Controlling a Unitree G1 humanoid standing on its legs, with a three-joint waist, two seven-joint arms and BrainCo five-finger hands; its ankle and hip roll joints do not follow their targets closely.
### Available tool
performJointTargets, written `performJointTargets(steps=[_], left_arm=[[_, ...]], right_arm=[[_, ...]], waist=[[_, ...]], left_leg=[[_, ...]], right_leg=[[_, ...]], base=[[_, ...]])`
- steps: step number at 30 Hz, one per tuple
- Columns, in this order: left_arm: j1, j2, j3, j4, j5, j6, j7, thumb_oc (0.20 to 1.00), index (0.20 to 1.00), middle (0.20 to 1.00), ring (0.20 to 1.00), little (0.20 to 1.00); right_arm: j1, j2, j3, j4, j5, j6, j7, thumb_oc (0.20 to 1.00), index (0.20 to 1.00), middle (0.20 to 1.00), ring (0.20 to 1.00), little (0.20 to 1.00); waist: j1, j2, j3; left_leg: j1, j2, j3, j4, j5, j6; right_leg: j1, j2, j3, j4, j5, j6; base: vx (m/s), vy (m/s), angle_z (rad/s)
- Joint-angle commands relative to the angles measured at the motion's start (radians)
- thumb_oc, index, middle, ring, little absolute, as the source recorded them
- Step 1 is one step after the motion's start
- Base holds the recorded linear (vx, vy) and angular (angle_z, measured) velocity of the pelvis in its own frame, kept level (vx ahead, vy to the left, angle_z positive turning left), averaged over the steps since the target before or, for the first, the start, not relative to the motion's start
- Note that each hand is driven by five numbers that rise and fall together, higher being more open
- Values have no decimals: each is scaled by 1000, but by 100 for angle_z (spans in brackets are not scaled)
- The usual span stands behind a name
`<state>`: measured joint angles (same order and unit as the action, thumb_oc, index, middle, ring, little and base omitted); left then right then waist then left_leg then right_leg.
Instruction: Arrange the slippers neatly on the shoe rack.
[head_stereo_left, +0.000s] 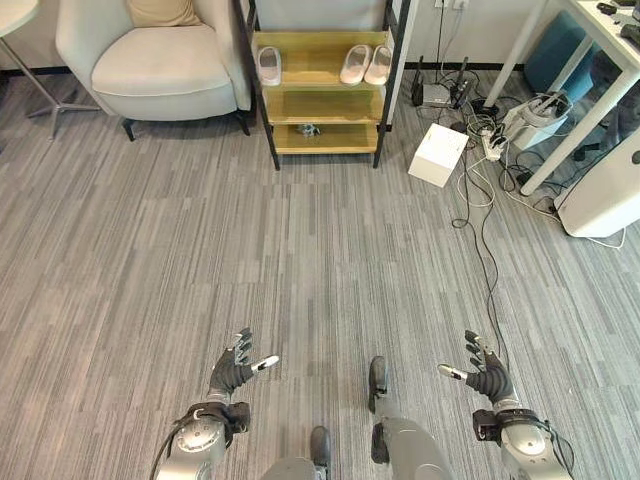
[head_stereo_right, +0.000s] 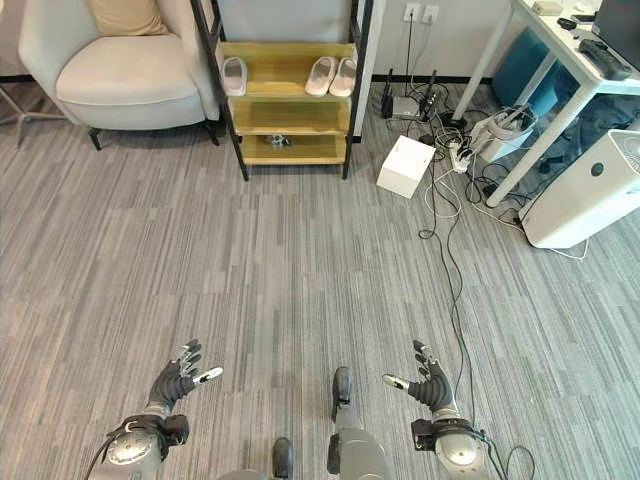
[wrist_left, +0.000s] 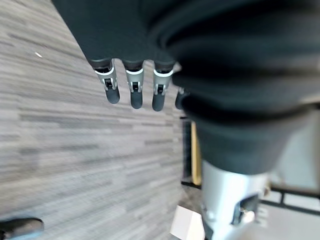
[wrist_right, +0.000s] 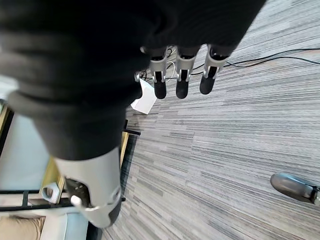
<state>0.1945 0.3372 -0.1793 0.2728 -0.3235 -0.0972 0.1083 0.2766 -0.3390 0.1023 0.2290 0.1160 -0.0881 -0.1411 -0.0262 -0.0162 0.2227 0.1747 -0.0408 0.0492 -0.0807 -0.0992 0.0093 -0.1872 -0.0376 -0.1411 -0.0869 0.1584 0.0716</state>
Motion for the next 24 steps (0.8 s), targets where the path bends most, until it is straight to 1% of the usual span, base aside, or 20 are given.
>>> performJointTargets(steps=[1,2,3,4,5,6,7,8,10,11,12,13,14,15,16,17,18,19,22,24], left_arm=[[-26,15,19,-69,41,-67,-10,1000,1000,1000,1000,1000],[-24,9,22,-70,32,-66,-9,1000,1000,1000,1000,1000],[-19,-3,24,-69,10,-64,-9,1000,1000,1000,1000,1000],[-18,-8,23,-68,3,-63,-9,1000,1000,1000,1000,1000],[-18,-9,23,-69,3,-63,-9,1000,1000,1000,1000,1000],[-15,-13,23,-70,0,-63,-11,1000,1000,1000,1000,1000],[-14,-21,27,-67,-11,-65,-12,1000,1000,1000,1000,1000],[-17,-26,26,-67,-16,-63,-11,1000,1000,1000,1000,1000],[-21,-28,25,-67,-18,-61,-12,1000,1000,1000,1000,1000],[-24,-29,24,-69,-21,-60,-12,1000,1000,1000,1000,1000],[-27,-29,21,-71,-20,-58,-12,1000,1000,1000,1000,1000],[-27,-29,21,-71,-20,-58,-12,1000,1000,1000,1000,1000],[-28,-28,20,-73,-20,-57,-8,1000,1000,1000,1000,1000],[-29,-27,19,-74,-23,-54,-5,1000,1000,1000,1000,1000],[-28,-26,17,-75,-19,-51,-3,1000,1000,1000,1000,1000],[-28,-26,18,-74,-16,-48,1,1000,1000,1000,1000,1000],[-31,-24,18,-72,-11,-45,12,1000,1000,1000,1000,1000],[-31,-23,18,-69,-10,-45,15,1000,1000,1000,1000,1000],[-31,-22,22,-67,-3,-45,20,1000,1000,1000,1000,1000],[-23,-21,28,-69,1,-47,25,1000,1000,1000,1000,1000]], right_arm=[[-46,-32,-40,-49,-7,-56,9,1000,1000,1000,1000,1000],[-43,-38,-40,-52,0,-59,16,1000,1000,1000,1000,1000],[-34,-54,-41,-64,7,-60,27,1000,1000,1000,1000,1000],[-28,-59,-41,-69,12,-60,33,1000,1000,1000,1000,1000],[-28,-60,-41,-69,12,-59,33,1000,1000,1000,1000,1000],[-22,-65,-42,-70,17,-60,40,1000,1000,1000,1000,1000],[-14,-71,-44,-62,22,-55,46,1000,1000,1000,1000,1000],[-14,-71,-43,-56,27,-54,45,1000,1000,1000,1000,1000],[-15,-71,-43,-50,31,-53,44,1000,1000,1000,1000,1000],[-17,-71,-44,-44,34,-52,42,1000,1000,1000,1000,1000],[-17,-73,-52,-37,40,-50,38,1000,1000,1000,1000,1000],[-17,-73,-52,-36,40,-50,38,1000,1000,1000,1000,1000],[-18,-74,-54,-35,43,-52,36,1000,1000,1000,1000,1000],[-20,-75,-55,-31,46,-49,33,1000,1000,1000,1000,1000],[-21,-75,-54,-28,45,-49,32,1000,1000,1000,1000,1000],[-22,-74,-51,-25,45,-48,29,1000,1000,1000,1000,1000],[-28,-70,-49,-16,44,-44,17,1000,1000,1000,1000,1000],[-27,-68,-48,-12,42,-41,13,1000,1000,1000,1000,1000],[-25,-63,-49,-6,35,-36,4,1000,1000,1000,1000,1000],[-26,-62,-45,-4,31,-31,-1,1000,1000,1000,1000,1000]], waist=[[-14,8,-13],[-17,11,-18],[-17,17,-27],[-18,19,-30],[-19,19,-30],[-21,22,-35],[-22,28,-40],[-23,29,-34],[-23,27,-24],[-23,23,-17],[-23,7,-8],[-25,7,-8],[-26,-3,-3],[-26,-8,4],[-26,-13,7],[-28,-17,10],[-29,-16,16],[-32,-14,16],[-36,-14,17],[-33,-13,13]], left_leg=[[31,32,13,55,-105,-18],[20,42,12,101,-72,-32],[12,53,5,146,-14,-53],[3,54,-4,171,14,-62],[2,54,-5,172,13,-62],[-2,55,-14,191,26,-67],[-16,54,-23,261,63,-87],[-41,53,-20,308,86,-94],[-71,53,-10,344,84,-87],[-97,49,-6,352,68,-76],[-148,34,9,308,-11,-46],[-147,33,7,308,-12,-45],[-166,25,11,271,-51,-33],[-194,22,11,238,-54,-31],[-219,22,5,206,-38,-32],[-232,22,-6,152,1,-35],[-273,22,-24,71,60,-48],[-280,22,-30,13,78,-51],[-321,19,-36,-7,72,-57],[-339,15,-47,-7,84,-63]], right_leg=[[90,47,29,0,-151,39],[106,55,33,0,-155,27],[135,67,41,0,-177,7],[147,70,47,0,-190,-3],[147,70,46,0,-190,-4],[157,76,51,0,-204,-14],[182,85,55,0,-236,-30],[196,82,57,0,-249,-37],[208,77,53,0,-260,-43],[217,69,50,0,-265,-46],[234,47,39,0,-274,-44],[236,46,37,0,-275,-43],[249,35,31,0,-279,-40],[257,30,25,0,-284,-41],[265,27,18,0,-287,-42],[272,27,9,8,-296,-45],[287,32,-2,17,-309,-49],[294,36,-7,21,-318,-49],[314,38,-7,29,-328,-49],[334,38,8,37,-333,-47]], base=[[369,-273,50],[368,-273,38],[468,-344,11],[328,-237,-13],[221,-150,-16],[333,-193,-26],[419,-241,-18],[342,-197,-2],[115,-73,1],[189,-93,-3],[195,-90,11],[205,-72,15],[108,-31,15],[155,-51,10],[137,-48,25],[229,-31,30],[255,2,24],[293,46,6],[169,62,31],[332,166,23]])
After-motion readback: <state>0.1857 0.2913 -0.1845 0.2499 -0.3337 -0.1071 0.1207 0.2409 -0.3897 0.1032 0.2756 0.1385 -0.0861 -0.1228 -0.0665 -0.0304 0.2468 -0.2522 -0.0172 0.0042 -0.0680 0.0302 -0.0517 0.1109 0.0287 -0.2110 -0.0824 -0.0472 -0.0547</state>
